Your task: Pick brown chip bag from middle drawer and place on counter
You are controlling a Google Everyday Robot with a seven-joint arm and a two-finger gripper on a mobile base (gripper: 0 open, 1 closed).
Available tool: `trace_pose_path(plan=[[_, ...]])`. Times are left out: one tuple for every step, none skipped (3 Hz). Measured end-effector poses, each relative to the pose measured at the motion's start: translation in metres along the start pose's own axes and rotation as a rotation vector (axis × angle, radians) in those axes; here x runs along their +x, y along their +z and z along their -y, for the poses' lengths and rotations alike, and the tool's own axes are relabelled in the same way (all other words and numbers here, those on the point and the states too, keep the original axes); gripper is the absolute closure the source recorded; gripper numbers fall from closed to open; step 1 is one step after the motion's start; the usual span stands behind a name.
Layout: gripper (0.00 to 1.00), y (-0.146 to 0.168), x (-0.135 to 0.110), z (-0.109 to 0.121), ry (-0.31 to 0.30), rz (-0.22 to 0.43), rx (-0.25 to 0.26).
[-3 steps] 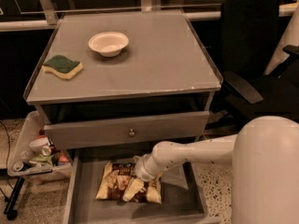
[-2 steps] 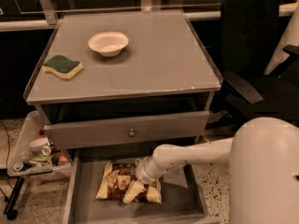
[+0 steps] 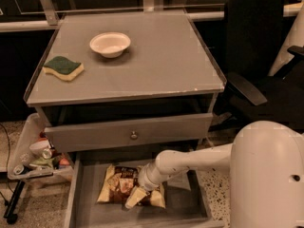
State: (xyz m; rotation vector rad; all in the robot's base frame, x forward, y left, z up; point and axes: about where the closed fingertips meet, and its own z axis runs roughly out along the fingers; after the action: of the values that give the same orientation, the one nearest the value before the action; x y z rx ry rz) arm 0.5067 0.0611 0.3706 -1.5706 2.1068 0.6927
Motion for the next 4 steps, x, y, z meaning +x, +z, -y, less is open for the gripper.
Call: trace_pose_path(plan=[[0.35,0.0,0.0,0.0,0.0,0.0,0.0],[0.58,0.0,0.0,-0.0001,0.0,0.0,0.0],[0.81,0.0,-0.001,-0.0008,0.0,0.003,-0.003],[1.0,-0.0062,-0.0056,-0.0019,0.0,0.003,-0.003]])
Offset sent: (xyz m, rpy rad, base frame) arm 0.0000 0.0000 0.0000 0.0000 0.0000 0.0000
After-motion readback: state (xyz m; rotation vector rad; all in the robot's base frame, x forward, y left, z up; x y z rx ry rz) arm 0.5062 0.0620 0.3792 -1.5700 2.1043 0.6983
